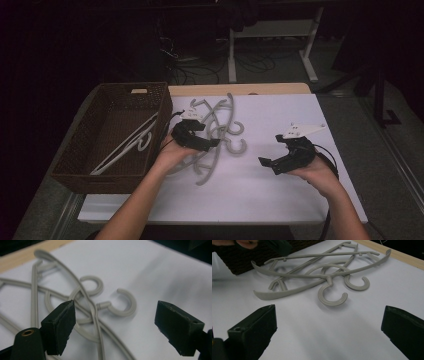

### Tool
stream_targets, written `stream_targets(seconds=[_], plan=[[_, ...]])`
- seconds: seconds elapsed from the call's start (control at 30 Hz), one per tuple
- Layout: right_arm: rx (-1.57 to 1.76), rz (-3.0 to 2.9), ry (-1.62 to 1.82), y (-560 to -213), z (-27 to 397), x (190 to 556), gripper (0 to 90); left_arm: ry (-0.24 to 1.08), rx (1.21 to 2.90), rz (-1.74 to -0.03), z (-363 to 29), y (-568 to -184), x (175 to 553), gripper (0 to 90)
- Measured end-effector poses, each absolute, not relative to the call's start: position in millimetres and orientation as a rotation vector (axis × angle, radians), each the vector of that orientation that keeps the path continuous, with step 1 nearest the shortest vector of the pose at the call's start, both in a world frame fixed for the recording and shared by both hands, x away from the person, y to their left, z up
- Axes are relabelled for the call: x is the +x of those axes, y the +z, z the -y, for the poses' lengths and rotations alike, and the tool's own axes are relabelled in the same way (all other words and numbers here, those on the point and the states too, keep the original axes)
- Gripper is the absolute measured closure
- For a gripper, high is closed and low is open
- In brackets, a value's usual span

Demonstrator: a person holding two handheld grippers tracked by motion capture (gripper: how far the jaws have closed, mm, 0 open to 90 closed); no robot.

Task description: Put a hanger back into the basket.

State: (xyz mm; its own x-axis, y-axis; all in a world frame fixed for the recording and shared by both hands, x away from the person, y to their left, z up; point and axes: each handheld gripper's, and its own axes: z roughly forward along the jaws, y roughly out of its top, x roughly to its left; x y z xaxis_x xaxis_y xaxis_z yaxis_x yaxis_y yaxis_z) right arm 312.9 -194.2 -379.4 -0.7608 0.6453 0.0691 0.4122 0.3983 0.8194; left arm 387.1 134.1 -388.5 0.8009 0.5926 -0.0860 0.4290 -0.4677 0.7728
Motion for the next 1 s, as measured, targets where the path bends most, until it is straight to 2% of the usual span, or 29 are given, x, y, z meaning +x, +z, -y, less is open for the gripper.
stream_targets(seconds=[0.27,0.43,0.73,1.0], plan=[[0.933,-2.399,1.29,-380,195,312,0.0,0.261,2.218,-0.796,-133,-416,392,28.7],[0.933,-2.398,1.294,-380,195,312,0.0,0.271,2.278,-0.8,-131,-428,394,41.6],[0.941,-2.4,1.293,-381,195,312,0.0,0.266,2.374,-0.826,-131,-445,396,56.9],[0.94,-2.396,1.296,-381,197,312,0.0,0.255,2.398,-0.824,-128,-444,395,78.7]])
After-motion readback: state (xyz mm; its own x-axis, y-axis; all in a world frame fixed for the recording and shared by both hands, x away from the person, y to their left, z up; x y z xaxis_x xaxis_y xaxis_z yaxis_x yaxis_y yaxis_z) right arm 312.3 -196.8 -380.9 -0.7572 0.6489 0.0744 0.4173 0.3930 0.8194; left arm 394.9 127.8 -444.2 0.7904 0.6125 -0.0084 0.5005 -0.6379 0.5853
